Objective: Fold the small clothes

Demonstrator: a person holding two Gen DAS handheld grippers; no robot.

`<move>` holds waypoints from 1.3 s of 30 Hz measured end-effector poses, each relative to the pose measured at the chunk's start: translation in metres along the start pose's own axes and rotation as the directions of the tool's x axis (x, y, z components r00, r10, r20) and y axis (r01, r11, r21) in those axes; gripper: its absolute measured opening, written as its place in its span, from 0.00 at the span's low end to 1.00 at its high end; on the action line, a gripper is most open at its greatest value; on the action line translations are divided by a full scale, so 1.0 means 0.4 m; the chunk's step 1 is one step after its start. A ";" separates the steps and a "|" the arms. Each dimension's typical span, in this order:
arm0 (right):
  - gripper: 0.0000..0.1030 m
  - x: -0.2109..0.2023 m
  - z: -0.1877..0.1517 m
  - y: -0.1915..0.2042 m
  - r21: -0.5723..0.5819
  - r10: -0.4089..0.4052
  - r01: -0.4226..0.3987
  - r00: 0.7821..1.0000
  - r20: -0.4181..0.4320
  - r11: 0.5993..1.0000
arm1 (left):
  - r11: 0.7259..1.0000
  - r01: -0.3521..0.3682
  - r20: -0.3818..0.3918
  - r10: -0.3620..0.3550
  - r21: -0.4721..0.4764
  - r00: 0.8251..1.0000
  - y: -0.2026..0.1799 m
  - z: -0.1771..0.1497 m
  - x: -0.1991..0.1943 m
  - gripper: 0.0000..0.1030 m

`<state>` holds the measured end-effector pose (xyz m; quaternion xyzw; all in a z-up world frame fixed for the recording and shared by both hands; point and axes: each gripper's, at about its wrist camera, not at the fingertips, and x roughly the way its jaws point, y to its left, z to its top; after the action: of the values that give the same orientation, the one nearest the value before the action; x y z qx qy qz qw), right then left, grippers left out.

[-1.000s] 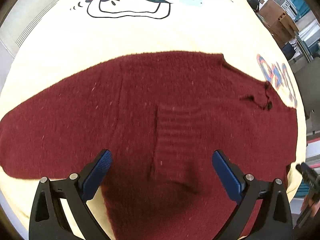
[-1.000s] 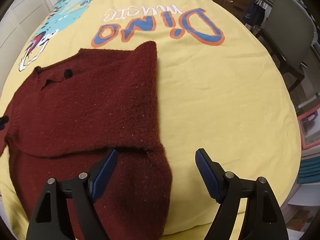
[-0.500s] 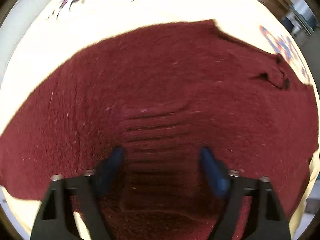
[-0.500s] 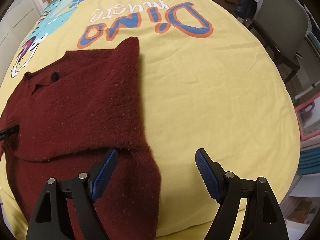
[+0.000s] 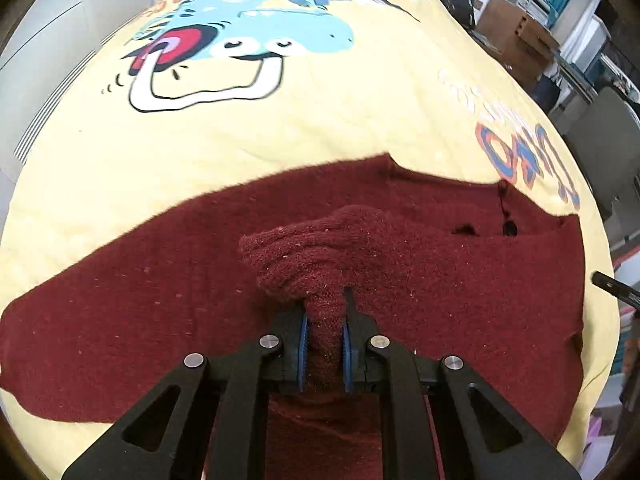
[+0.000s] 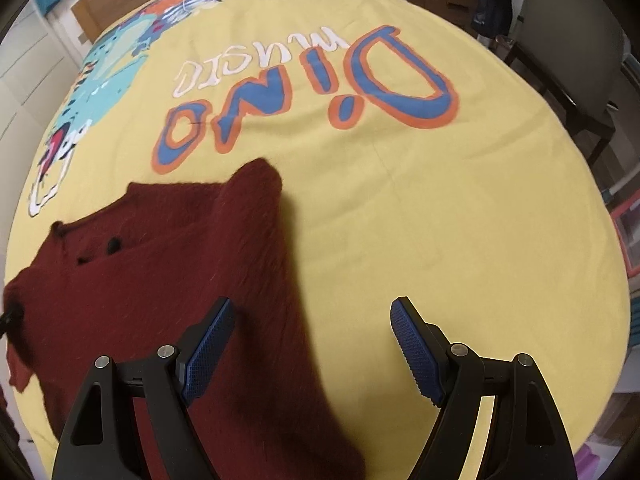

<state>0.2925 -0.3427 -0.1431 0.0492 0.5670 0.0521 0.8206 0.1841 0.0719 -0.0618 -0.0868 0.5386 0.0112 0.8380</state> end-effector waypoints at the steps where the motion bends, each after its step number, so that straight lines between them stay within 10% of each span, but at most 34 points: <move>1: 0.79 0.014 0.004 0.007 -0.006 0.007 -0.007 1.000 -0.009 1.000 | 1.000 -0.010 0.007 0.010 0.004 1.000 0.005 -0.004 -0.003 0.11; 4: 0.76 0.071 0.012 0.031 -0.007 0.055 -0.056 0.996 -0.066 0.998 | 0.999 -0.048 0.008 0.048 0.000 0.999 0.025 -0.010 -0.006 0.11; 8: 0.25 0.115 0.010 0.048 0.006 0.094 -0.094 0.990 -0.110 0.996 | 0.998 -0.056 -0.060 0.055 -0.013 0.997 0.070 -0.048 0.054 0.11; 19: 0.19 0.084 -0.002 0.071 -0.067 -0.051 0.047 0.997 -0.061 0.997 | 0.997 -0.075 -0.068 0.075 -0.003 0.995 0.068 -0.069 0.073 0.16; 23: 0.36 0.090 -0.002 0.088 -0.081 -0.066 0.062 0.997 -0.047 0.995 | 0.995 -0.097 -0.064 0.098 0.014 0.993 0.064 -0.064 0.081 0.22; 28: 0.81 -0.004 -0.013 0.119 -0.132 -0.063 0.067 0.997 0.034 0.989 | 0.986 -0.165 -0.047 0.166 0.039 0.985 0.063 -0.059 0.054 0.75; 31: 0.82 -0.066 -0.025 0.158 -0.175 -0.028 0.044 0.995 0.092 0.984 | 0.988 -0.151 0.001 0.151 0.031 0.989 0.056 -0.063 0.009 0.99; 39: 1.00 -0.116 -0.080 0.354 -0.292 0.075 -0.023 0.983 0.168 0.956 | 0.984 -0.120 0.081 0.111 0.129 0.991 -0.073 -0.068 -0.055 0.99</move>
<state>0.2420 -0.2084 -0.0915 -0.0523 0.4768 0.1501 0.8645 0.1538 0.0405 -0.0488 0.0012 0.5110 0.0270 0.8591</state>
